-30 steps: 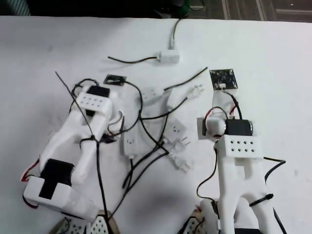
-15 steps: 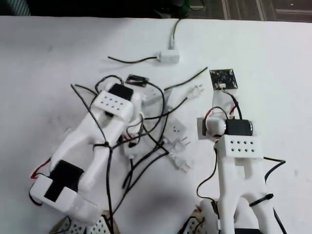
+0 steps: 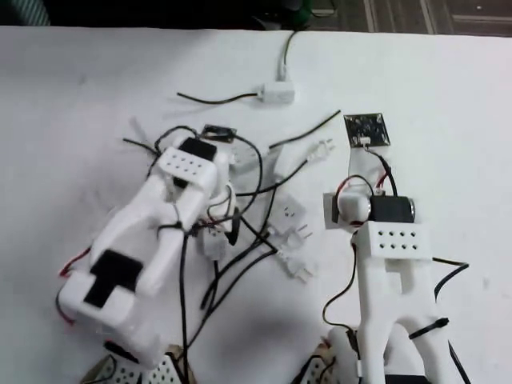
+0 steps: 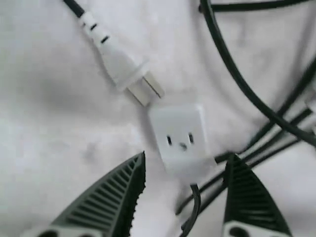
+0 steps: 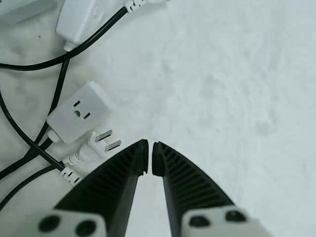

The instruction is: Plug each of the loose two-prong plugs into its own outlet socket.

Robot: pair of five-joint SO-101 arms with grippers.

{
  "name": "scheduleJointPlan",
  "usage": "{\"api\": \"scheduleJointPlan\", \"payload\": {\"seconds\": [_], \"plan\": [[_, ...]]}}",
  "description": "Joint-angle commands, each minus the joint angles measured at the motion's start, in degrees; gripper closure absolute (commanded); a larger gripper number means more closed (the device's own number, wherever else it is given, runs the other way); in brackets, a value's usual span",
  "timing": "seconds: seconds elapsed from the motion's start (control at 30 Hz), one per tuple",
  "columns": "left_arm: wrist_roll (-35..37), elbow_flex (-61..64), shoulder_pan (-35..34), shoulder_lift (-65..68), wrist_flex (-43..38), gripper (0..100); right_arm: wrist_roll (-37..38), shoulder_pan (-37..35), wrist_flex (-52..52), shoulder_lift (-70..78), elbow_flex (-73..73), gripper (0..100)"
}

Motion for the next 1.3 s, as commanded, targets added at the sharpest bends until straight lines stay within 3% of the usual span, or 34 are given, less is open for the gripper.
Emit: {"api": "scheduleJointPlan", "payload": {"seconds": [0.0, 0.17, 0.3, 0.33, 0.4, 0.8, 0.93, 1.27], "plan": [[0.44, -5.27, -0.57, 8.22, -0.53, 74, -0.09, 0.40, -0.22, -1.80, -2.37, 97.1], [0.44, -9.05, -3.56, 9.80, 3.78, 77, -0.09, 0.40, -0.22, -1.80, -2.37, 97.1], [0.35, -8.97, -4.35, 10.33, 3.96, 97, -0.09, 0.40, -0.22, -1.80, -2.37, 97.1], [0.44, -8.97, -4.35, 10.15, 4.04, 99, -0.09, 0.40, -0.22, -1.80, -2.37, 97.1], [0.44, -9.32, -4.26, 9.80, 5.89, 95, -0.09, 0.40, -0.22, -1.89, -2.37, 97.1], [0.44, -19.87, -6.55, 1.80, 15.03, 98, -0.09, 0.40, -0.22, -1.89, -2.37, 97.1], [-0.62, -24.26, -10.33, -1.63, 14.86, 98, -0.09, 0.40, -0.22, -1.89, -2.37, 97.1], [-36.13, -31.82, -25.45, -1.98, 14.77, 98, -0.09, 0.40, -0.22, -1.89, -2.37, 97.1]]}}
